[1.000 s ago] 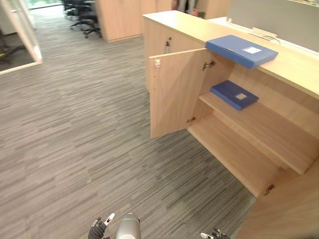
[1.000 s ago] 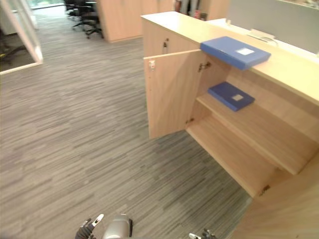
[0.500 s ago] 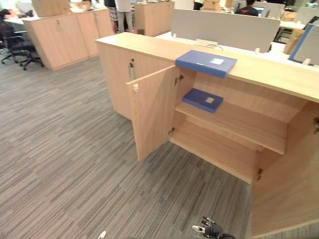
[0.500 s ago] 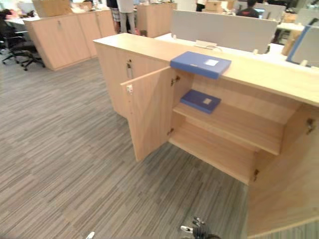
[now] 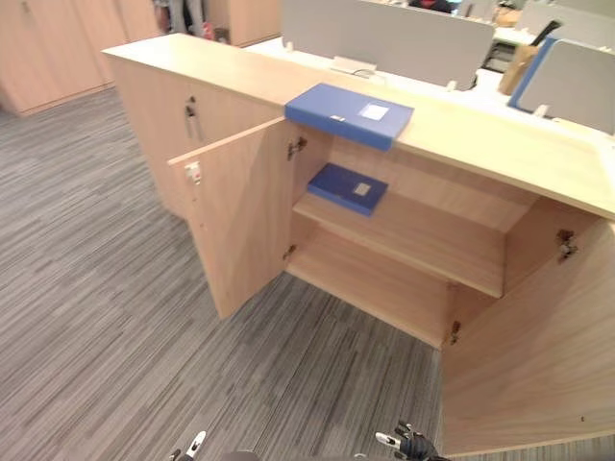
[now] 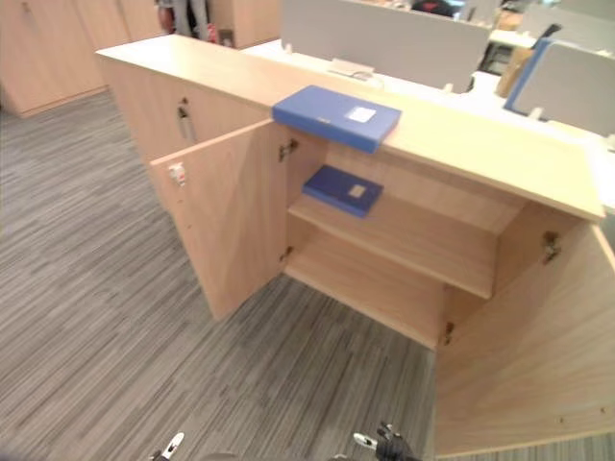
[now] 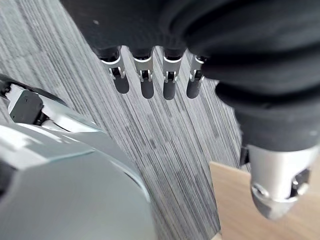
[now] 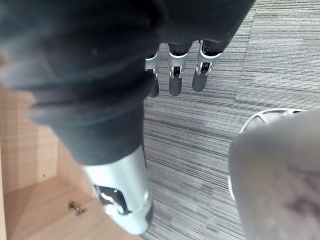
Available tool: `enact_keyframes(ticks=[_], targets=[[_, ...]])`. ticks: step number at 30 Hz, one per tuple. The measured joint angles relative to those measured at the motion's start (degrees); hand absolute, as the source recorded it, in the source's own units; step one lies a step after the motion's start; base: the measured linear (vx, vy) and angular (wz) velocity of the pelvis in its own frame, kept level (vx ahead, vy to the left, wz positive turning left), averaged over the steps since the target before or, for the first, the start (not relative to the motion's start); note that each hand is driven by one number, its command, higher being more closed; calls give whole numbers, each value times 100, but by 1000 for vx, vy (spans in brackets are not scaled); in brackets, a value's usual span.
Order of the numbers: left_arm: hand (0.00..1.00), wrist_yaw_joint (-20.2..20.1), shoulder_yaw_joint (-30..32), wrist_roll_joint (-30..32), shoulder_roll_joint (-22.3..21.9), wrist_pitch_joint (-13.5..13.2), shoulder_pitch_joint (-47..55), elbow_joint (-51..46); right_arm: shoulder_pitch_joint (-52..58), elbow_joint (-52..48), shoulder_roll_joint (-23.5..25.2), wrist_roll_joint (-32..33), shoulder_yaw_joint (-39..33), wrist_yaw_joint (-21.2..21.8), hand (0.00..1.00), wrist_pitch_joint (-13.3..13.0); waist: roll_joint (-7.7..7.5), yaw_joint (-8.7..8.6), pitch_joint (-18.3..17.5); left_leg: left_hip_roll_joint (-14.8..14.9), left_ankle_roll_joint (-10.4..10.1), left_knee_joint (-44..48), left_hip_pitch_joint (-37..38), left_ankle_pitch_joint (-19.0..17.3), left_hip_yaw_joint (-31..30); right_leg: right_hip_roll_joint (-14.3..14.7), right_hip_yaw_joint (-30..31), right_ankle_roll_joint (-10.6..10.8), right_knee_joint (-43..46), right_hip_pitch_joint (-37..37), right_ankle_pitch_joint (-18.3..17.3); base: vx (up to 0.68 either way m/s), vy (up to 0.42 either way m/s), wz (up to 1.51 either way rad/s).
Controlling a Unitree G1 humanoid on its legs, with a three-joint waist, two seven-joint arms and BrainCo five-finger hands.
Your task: Walk over to the cabinet, pick up the folder, carry it to the office cabinet, place the folder inside the office cabinet, then close the office cabinet door
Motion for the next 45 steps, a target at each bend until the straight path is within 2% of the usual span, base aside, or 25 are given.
enact_keyframes(ticks=[2, 4, 5, 7, 8, 9, 10, 12, 13, 15, 17, 18, 19, 20, 22, 23, 26, 28, 29, 33, 35, 38, 40, 44, 45], targets=[[0, 9, -23, 57, 16, 3, 9, 0, -31, 0, 8, 6, 50, -40, 0, 40, -36, 120, 12, -46, 42, 562, -337, -63, -13, -23, 503, -10, -20, 223, -54, 509, 187, -143], [0, 20, -11, 64, 23, 2, -12, 0, -80, 29, 18, 8, 64, -61, 0, 87, -97, 199, 87, -320, 121, 340, -646, -173, -101, -225, 934, 9, -45, 385, -60, 414, 210, -128], [0, 41, 9, 66, 13, -7, -28, -4, -137, 28, 19, 18, 112, -69, 0, 100, -145, 202, 203, -508, 134, -21, -793, -284, -178, -401, 1145, 26, -78, 555, -50, 295, 217, -98], [0, 70, 45, 61, -36, -13, -15, -15, -177, 11, 26, 36, 324, -75, 0, 97, -125, 241, 234, -719, 148, -965, -939, -281, -319, -676, 1410, 87, -104, 738, -53, 404, 353, -105], [0, 79, 51, 50, -74, -23, 11, -45, -183, -32, 26, 52, 614, -73, 0, 97, -101, 301, 219, -805, 115, -1825, -954, -195, -497, -830, 1543, 274, -110, 836, -90, 445, 459, -95], [0, 84, 30, 30, -98, -29, 32, -44, -156, -87, 27, 70, 808, -64, 0, 85, -28, 359, 161, -842, 90, -2576, -929, 80, -733, -888, 1589, 434, -83, 846, -173, 481, 487, -82], [0, 88, 25, 4, -32, -38, 34, 35, -141, -65, 95, 23, 984, -59, 0, 82, -125, 397, 56, -1042, -19, -2720, -894, 557, -718, -1136, 1747, 750, 2, 876, -356, 412, 387, -30], [0, 107, 18, -4, 31, -119, 9, 33, -176, -3, 172, -38, 1002, -26, 0, 72, -276, 352, -13, -1283, 100, -2849, -818, 492, -636, -1354, 1818, 696, 62, 806, -85, 440, 372, -4], [0, 108, 70, -4, 30, -126, 20, 120, -255, 70, 184, -38, 1002, -11, 0, 69, -274, 416, -50, -1389, 211, -3015, -588, 431, -435, -1552, 1945, 761, 172, 782, 258, 373, 346, -22], [0, 111, 144, -4, 29, -128, 76, 260, -280, 85, 180, -38, 1001, 20, 0, 58, -271, 504, -101, -1515, 340, -3368, -222, 428, -153, -1778, 2217, 816, 437, 671, 559, 282, 304, -58], [0, 113, 137, 9, 11, -126, 207, 287, -294, 94, 160, -38, 1001, 74, 0, 34, -196, 523, -213, -1619, 510, -3796, 133, 475, 111, -1945, 2543, 831, 1130, 235, 974, 239, 287, -66], [0, 113, 102, 18, -26, -125, 234, 283, -289, 79, 142, -59, 1003, 99, 0, 26, -132, 500, -221, -1659, 594, -4034, 323, 509, 239, -2034, 2647, 759, 1925, -217, 1321, 152, 211, -45], [0, 112, 5, 18, -21, -124, 218, 277, -295, 45, 102, -84, 1001, 140, 0, -3, -84, 478, -198, -1697, 664, -4191, 504, 526, 332, -2142, 2626, 650, 2692, -619, 1359, 156, 205, -34], [0, 112, -65, 18, 0, -124, 205, 273, -295, 38, 76, -120, 1002, 152, 0, -10, -84, 466, -189, -1725, 680, -4263, 623, 529, 342, -2208, 2534, 630, 3004, -751, 1343, 110, 122, -8], [0, 112, -320, 38, 83, -132, 158, 254, -228, 104, -34, -264, 1024, 161, 0, -32, -72, 361, -161, -1753, 695, -4497, 1133, 527, 205, -2386, 1682, 483, 3435, -807, 995, 96, 56, 17], [0, 111, -381, 42, 94, -133, 145, 255, -197, 95, -56, -258, 1080, 160, 0, -79, -78, 326, -164, -1751, 692, -4552, 1218, 529, 167, -2380, 1531, 496, 3373, -811, 919, 69, -21, 26], [0, 115, -501, 52, 134, -133, -3, 257, -225, 40, -90, -258, 1176, 185, 0, -180, -98, 188, -123, -1729, 684, -4667, 1293, 502, -48, -2120, 1332, 674, 2275, -1012, 512, 27, -135, 30], [0, 113, -581, 64, 159, -133, -26, 257, -222, 80, -95, -265, 1181, 185, 0, -162, -149, 155, -113, -1666, 519, -4519, 1190, 423, -260, -1900, 1345, 818, 1468, -743, 336, 52, -186, 33], [0, 112, -589, 62, 179, -131, -66, 216, -254, 121, -75, -282, 1223, 186, 0, -116, -210, 201, -79, -1581, 363, -4333, 1038, 349, -294, -1764, 1298, 1009, 950, -543, 120, 57, -189, 14], [0, 108, -352, 69, 55, -128, -38, 154, -280, 16, -95, -265, 1223, 176, 0, -56, -171, 128, 36, -1280, 82, -4232, 1003, 321, -623, -1401, 878, 939, 542, -172, 92, 85, -242, 30], [0, 105, -181, 64, -10, -135, -44, 138, -266, 37, -62, -282, 1229, 177, 0, -22, -178, 197, 28, -1161, -5, -4188, 976, 267, -728, -1236, 779, 893, 327, -31, 117, 85, -135, 29], [0, 99, -51, 40, -7, -127, -18, 151, -281, 91, 40, -258, 1224, 174, 0, -23, -241, 183, -10, -1023, -106, -4068, 839, 172, -850, -1034, 685, 837, 78, 32, 150, 103, -84, 15], [0, 99, 42, 15, -30, -125, -28, 144, -308, 143, 56, -217, 1182, 133, 0, -22, -212, 185, -22, -864, -163, -3723, 651, 5, -929, -842, 603, 804, -99, 117, 169, 117, -61, 17], [0, 114, 95, -124, -63, -124, -124, 124, -284, 135, 79, 67, 1100, 20, 0, -16, -132, 227, 126, -575, -158, -1939, 31, -28, -836, -583, 585, 740, -214, 500, 169, 108, 8, -8], [0, 112, 37, -192, -30, -121, -118, 129, -257, 134, 110, 118, 1075, -17, 0, -16, -157, 289, 135, -551, -136, -1532, -107, 150, -692, -597, 642, 726, -249, 637, 161, 91, 90, -32]])
